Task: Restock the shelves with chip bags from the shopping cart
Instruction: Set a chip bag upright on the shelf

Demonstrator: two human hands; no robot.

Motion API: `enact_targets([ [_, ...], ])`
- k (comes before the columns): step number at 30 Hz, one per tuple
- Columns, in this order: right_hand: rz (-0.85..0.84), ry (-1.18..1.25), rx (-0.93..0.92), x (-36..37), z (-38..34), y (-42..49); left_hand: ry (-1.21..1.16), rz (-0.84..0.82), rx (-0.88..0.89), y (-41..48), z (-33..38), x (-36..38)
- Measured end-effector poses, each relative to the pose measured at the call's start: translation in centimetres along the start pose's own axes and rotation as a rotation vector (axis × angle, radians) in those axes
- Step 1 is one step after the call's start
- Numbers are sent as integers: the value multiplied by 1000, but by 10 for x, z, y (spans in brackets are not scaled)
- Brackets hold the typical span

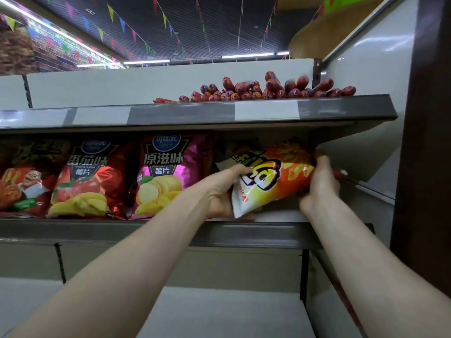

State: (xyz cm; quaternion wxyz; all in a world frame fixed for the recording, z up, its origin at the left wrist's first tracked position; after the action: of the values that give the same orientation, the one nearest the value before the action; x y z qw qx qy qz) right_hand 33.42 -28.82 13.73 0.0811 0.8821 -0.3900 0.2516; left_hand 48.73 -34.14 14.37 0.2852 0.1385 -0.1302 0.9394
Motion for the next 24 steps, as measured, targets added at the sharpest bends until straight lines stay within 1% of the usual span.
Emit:
enact_targets([
  [2, 71, 26, -27, -7, -2, 0, 22, -25, -9, -2, 7, -4],
  [4, 139, 30, -64, -15, -1, -1, 9, -13, 18, -3, 15, -5],
  [5, 153, 32, -73, -17, 1, -2, -59, -9, 47, -4, 18, -5],
  [8, 112, 60, -109, -20, 5, -7, -410, -1, 190, 5, 24, -4],
  [9, 95, 43, -132, -19, 6, -9, -456, -5, 219, 7, 21, -2],
  [11, 63, -17, -186, -15, 10, -13, -410, -18, 225, 15, 9, 8],
  [13, -12, -98, -219, -10, 13, -19, -348, -5, 178, 19, -2, 23],
  [15, -65, -219, -251, -10, 16, -24, -377, -6, 134, 21, -4, 35],
  [16, -48, -268, -290, -13, 14, -24, -390, -6, 121, 22, -2, 38],
  [17, 3, -302, -344, -17, 10, -22, -378, -13, 112, 23, 2, 38],
  [19, 130, -334, -428, -24, -1, -15, -279, -31, 81, 23, 8, 31],
  [21, 179, -438, -462, -25, -9, -10, -131, -39, 36, 22, 10, 19],
  [22, 154, -542, -450, -23, -10, -6, -64, -39, 20, 22, 11, 13],
  [24, -14, -770, -380, -13, -6, -2, 41, -13, 21, 21, 14, 7],
])
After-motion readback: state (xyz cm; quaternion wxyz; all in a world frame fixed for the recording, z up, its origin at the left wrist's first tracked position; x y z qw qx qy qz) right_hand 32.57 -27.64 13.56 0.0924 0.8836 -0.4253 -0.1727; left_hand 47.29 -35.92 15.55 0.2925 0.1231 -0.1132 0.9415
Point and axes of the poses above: each hand's wrist, its own y-axis towards the middle knuckle, its own x-axis out of the palm, z = x × y, the point moved 1 cm from there along y, towards the middle knuckle, and after that the axes turned 11 degrees about -y, right-handed, at the moved point
